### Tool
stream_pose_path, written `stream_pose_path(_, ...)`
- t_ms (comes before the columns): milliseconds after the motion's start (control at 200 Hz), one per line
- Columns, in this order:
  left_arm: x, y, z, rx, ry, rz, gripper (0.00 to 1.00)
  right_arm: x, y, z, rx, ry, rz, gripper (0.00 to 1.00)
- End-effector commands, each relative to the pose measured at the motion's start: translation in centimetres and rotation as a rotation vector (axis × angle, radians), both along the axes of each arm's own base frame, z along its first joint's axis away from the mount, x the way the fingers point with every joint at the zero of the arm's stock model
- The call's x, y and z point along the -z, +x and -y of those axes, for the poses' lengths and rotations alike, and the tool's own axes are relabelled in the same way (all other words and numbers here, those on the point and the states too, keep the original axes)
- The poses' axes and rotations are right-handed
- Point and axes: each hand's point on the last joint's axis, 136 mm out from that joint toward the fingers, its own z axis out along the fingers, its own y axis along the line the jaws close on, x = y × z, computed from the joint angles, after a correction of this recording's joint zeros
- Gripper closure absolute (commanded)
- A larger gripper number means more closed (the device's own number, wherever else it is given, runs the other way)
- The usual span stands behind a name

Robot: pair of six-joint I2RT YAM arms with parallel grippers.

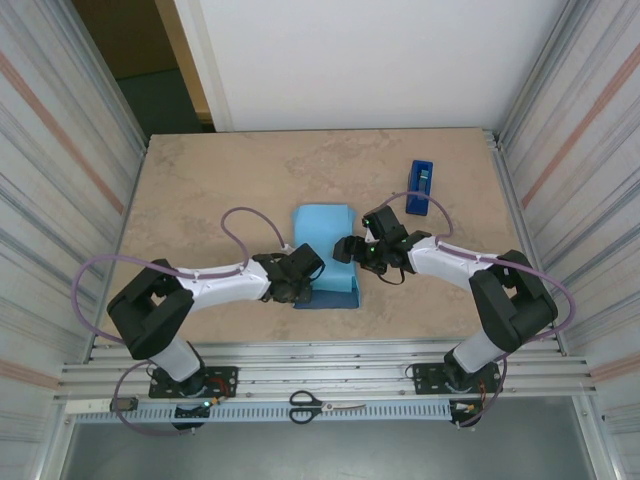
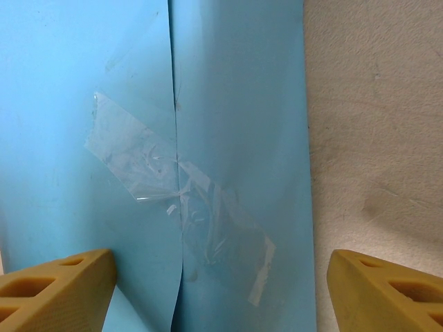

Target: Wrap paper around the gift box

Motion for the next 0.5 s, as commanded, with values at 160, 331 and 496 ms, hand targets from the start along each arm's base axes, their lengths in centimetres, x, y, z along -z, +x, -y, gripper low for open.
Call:
stream_pose_path(160,0.8,-1.0,-0.3,0.023,0.037,-0.019,1.0,5.0,-4.6,2.7,-0.008,-0.18,-0.186,0.21)
stream_pose_path(331,0.5,-1.2,-0.9,0.018,0.063,-0.022,0.81,5.0,-4.7,2.6,-0.007,-0.182,-0.186,0.21)
stream_pose_path(496,0.9,-2.1,-0.5,0.05,0.047,-0.04,0.83,4.9,-4.8,2.7,-0.006,-0.188,-0.184,0.21)
